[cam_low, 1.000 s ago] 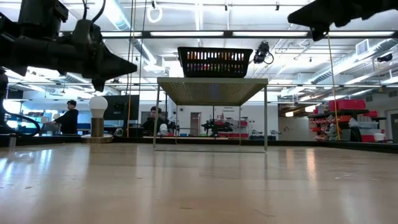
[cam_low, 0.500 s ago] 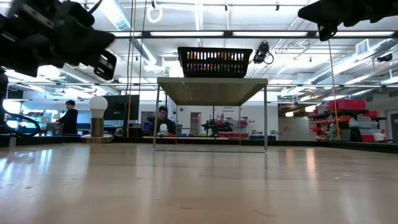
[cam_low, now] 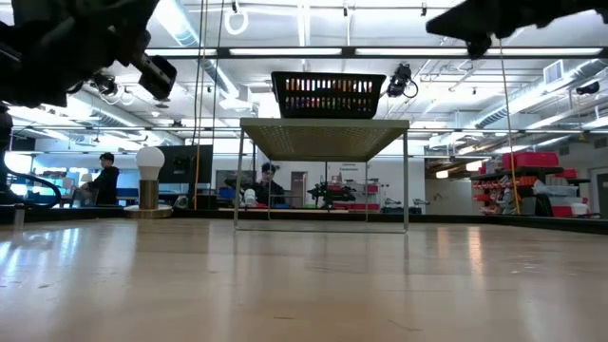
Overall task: Pick & Place Office Desk Supplies
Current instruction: Return to Home Position
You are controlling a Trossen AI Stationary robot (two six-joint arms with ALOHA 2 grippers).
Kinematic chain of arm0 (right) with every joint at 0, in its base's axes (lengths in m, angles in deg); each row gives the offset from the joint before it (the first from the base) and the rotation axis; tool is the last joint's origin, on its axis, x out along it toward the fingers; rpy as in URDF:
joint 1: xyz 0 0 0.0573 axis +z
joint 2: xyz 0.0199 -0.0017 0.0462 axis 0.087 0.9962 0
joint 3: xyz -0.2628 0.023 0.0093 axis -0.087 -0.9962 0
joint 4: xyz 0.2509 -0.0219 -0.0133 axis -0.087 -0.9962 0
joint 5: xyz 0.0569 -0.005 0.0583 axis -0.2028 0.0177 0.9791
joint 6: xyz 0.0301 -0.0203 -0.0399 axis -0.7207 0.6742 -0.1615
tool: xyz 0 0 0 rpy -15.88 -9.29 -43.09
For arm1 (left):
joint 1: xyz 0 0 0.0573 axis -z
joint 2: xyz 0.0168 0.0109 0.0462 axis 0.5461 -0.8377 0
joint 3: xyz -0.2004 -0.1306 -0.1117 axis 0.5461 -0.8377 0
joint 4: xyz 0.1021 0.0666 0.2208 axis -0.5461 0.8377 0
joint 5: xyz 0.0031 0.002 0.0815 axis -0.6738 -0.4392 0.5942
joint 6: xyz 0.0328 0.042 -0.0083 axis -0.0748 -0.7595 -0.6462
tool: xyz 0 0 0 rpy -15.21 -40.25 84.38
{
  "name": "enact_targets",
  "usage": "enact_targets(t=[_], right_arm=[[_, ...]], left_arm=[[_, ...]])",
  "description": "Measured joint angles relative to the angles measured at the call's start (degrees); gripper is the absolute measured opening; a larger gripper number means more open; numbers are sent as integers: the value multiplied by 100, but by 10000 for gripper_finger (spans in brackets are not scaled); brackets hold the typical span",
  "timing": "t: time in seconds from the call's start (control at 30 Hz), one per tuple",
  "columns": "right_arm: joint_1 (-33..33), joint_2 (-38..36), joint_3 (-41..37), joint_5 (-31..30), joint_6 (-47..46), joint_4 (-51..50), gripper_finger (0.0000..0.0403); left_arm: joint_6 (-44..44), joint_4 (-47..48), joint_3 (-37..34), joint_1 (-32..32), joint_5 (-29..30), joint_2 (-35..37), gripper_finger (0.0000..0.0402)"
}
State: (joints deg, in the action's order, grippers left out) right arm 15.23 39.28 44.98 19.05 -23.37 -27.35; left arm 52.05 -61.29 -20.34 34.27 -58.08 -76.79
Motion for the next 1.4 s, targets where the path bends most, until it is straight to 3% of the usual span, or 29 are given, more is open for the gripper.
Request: enact_targets(t=[0.13, 0.33, 0.5, 0.67, 0.9, 1.13, 1.4], right_arm=[[-263, 110, 298, 382, 130, -213, 2], [-541, 70, 340, 415, 109, -504, 2], [-608, 67, 342, 483, 5, -641, 2], [-611, 46, 365, 651, 48, -748, 2], [-913, -470, 373, 1243, 611, -878, 2], [-1396, -871, -139, 1471, 658, -687, 2], [-1813, -1501, -556, 1728, 527, -679, 2]], left_arm=[[-2, -509, 2, -11, 157, 1, 14], [-207, -772, 2, -11, 557, 3, 14], [-186, -667, 36, -10, 996, -1, 14], [-436, -347, 184, -85, 953, -1, 13], [-1270, 1395, 481, -1047, 609, 491, 6], [-1604, 2849, 525, -1817, 485, 1700, 5], [-2109, 4627, 520, -2036, 1495, 3179, 7]])
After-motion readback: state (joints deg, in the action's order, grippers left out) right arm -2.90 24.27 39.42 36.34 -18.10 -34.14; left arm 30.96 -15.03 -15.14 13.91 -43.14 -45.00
